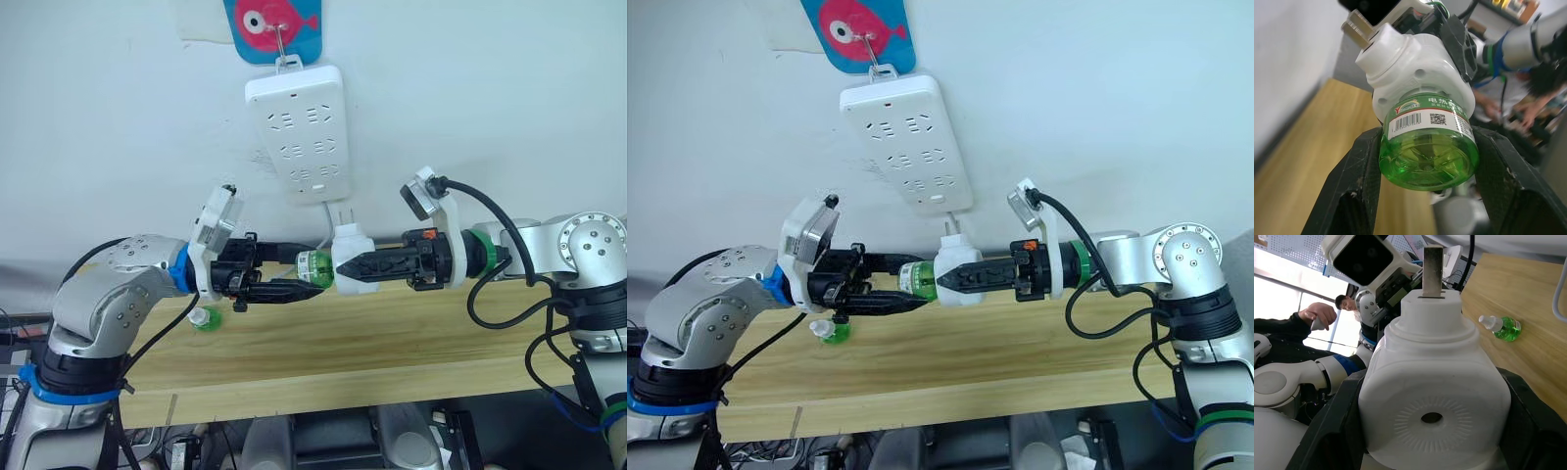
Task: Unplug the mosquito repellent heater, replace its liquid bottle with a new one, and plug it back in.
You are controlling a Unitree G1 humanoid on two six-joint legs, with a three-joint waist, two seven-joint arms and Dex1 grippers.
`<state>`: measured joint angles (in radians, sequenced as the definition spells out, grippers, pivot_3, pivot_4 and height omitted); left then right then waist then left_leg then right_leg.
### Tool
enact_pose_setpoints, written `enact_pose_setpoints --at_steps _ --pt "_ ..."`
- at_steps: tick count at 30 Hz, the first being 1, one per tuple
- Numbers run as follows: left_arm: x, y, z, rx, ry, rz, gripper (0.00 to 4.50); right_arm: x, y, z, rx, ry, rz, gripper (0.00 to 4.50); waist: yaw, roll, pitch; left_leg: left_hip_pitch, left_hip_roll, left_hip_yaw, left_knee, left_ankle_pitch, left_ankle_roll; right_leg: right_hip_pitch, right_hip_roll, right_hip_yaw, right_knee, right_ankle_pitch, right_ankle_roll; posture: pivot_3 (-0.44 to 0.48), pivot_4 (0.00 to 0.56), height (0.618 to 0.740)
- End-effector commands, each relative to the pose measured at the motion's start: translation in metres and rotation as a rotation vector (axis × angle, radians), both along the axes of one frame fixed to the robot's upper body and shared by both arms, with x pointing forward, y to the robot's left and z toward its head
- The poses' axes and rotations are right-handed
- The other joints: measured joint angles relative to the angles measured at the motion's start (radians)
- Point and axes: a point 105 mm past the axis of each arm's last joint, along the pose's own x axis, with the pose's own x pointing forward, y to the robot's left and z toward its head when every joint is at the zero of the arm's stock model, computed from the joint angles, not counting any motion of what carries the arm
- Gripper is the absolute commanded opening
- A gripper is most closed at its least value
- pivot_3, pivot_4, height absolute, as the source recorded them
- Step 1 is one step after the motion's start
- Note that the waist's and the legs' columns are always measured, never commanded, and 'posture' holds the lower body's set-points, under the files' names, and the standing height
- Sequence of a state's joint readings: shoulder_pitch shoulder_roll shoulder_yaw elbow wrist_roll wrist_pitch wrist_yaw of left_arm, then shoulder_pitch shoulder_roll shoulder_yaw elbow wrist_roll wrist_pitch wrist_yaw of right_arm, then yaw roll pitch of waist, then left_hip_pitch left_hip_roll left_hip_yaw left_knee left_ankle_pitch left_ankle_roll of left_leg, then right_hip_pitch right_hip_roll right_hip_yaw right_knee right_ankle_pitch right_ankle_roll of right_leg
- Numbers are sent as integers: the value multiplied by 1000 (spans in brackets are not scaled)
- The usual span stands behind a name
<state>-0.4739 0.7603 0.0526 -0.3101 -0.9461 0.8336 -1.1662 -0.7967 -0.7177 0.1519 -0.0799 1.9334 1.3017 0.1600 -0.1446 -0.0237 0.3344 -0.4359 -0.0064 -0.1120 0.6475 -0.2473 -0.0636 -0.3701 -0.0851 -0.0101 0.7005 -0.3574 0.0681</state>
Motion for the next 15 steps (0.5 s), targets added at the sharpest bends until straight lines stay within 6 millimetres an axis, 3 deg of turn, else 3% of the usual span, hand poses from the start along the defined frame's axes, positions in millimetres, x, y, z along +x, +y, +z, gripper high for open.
enact_pose_setpoints --at_steps 1,4,8,15 --pt "1 0 6 8 42 34 2346 -16 3 15 55 -45 82 2994 0 0 0 0 0 0 0 0 0 0 0 0 0 0 0 -216 312 740" --pt "7 1 2 95 85 104 2346 -17 2 14 52 -46 85 2994 -1 0 0 0 0 0 0 0 0 0 0 0 0 0 0 -220 313 740" --pt "-6 3 9 111 257 11 2346 -19 1 13 47 -47 89 2994 -3 0 0 0 0 0 0 0 0 0 0 0 0 0 0 -221 315 740" --pt "-7 10 10 123 408 -6 2346 -21 1 13 46 -52 97 2994 -5 0 0 1 0 0 1 0 0 0 0 0 1 0 0 -223 321 740"
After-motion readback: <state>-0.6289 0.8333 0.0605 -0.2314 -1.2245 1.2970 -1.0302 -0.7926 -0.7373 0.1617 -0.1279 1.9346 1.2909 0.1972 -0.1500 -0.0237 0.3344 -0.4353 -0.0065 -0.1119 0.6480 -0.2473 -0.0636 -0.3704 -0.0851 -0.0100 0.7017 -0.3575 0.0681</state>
